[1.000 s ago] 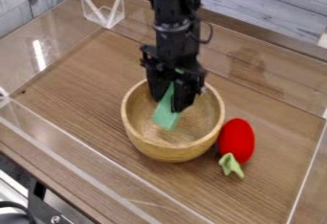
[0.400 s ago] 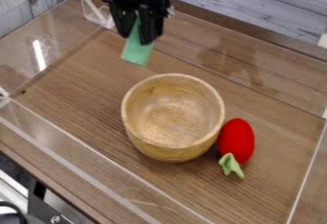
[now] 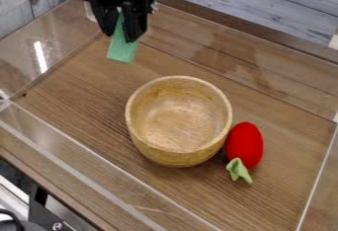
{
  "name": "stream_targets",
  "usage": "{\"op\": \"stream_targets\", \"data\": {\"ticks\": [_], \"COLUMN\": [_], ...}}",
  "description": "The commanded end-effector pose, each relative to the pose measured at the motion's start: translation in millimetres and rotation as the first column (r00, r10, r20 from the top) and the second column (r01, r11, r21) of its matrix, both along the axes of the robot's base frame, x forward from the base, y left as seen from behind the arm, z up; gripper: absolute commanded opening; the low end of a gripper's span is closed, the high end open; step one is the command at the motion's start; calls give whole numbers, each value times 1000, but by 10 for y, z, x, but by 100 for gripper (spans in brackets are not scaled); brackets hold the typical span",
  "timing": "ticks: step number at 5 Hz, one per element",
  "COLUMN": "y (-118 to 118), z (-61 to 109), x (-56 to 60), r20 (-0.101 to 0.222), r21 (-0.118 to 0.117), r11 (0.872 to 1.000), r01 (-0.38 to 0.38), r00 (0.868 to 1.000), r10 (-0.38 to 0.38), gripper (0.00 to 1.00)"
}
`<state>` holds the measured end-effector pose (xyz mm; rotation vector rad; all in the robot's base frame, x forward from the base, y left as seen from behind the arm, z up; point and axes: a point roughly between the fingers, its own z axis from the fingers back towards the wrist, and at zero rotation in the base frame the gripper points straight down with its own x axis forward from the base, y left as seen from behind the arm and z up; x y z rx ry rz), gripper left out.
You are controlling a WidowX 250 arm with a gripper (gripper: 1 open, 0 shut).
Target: Remove the green block from the brown bowl and put it on the table
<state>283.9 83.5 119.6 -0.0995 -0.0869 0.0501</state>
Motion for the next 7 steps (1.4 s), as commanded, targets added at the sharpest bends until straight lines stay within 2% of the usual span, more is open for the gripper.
{"op": "stream_targets", "data": {"ticks": [1, 2, 3, 5, 7], "y": [-92, -24, 107, 18, 8], "z": [-55, -26, 41, -75, -65], "x": [149, 288, 325, 209, 174], "r20": [37, 47, 50, 50, 61], "r21": [14, 14, 14, 11, 13], "r11": [999, 1000, 999, 996, 994], "r01": [-38, 18, 36, 94, 112], "r00": [999, 999, 998, 994, 992], "r10": [38, -18, -37, -94, -113], "gripper": [0, 0, 0, 0, 0]}}
